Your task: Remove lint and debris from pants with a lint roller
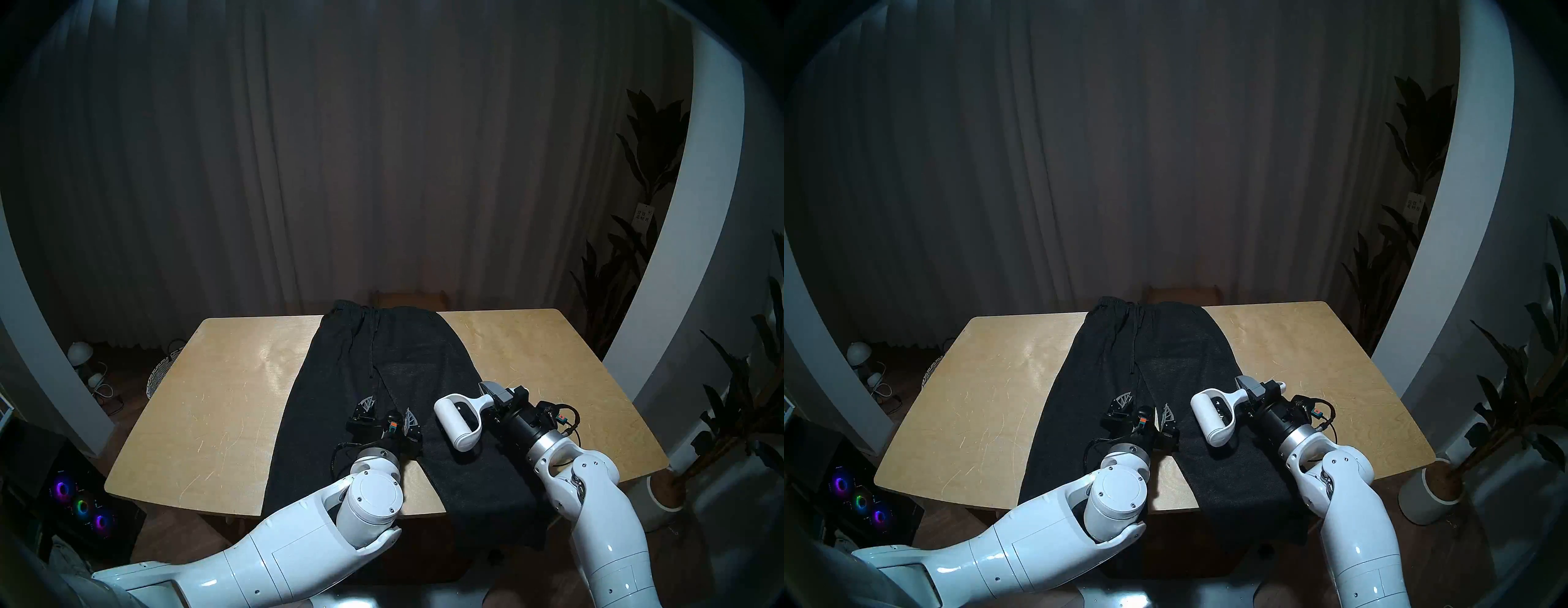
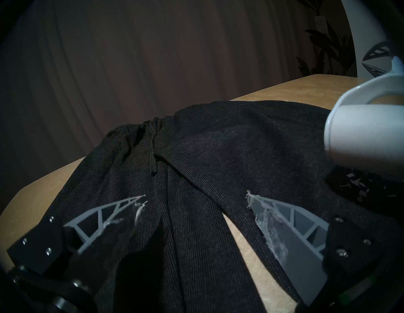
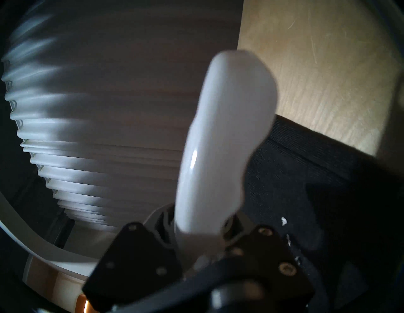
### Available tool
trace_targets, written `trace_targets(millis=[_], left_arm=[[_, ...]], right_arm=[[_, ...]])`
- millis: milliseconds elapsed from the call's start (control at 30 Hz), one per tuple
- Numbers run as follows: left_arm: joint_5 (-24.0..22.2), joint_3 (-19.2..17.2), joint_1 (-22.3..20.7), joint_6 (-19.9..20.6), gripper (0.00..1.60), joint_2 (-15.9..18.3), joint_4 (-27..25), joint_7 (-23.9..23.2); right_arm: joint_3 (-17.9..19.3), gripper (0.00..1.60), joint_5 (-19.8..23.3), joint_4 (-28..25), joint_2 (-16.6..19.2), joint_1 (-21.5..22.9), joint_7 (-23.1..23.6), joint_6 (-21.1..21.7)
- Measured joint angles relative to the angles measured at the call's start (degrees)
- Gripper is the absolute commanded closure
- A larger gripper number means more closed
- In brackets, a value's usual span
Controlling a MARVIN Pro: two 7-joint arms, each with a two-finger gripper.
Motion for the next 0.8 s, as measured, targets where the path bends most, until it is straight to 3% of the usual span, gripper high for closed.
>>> trace_targets(millis=[333, 800], left_arm=[[-1.1, -0.6, 0.5, -0.2, 0.00, 0.5, -0.7, -0.3], [-1.9, -0.7, 1.3, -2.1, 0.00, 2.1, -1.9, -2.4]], right_arm=[[0.4, 1.60, 1.4, -1.2, -0.7, -0.1, -3.2, 0.6], [0.6, 1.60, 1.7, -1.5, -1.1, 0.0, -3.2, 0.9]])
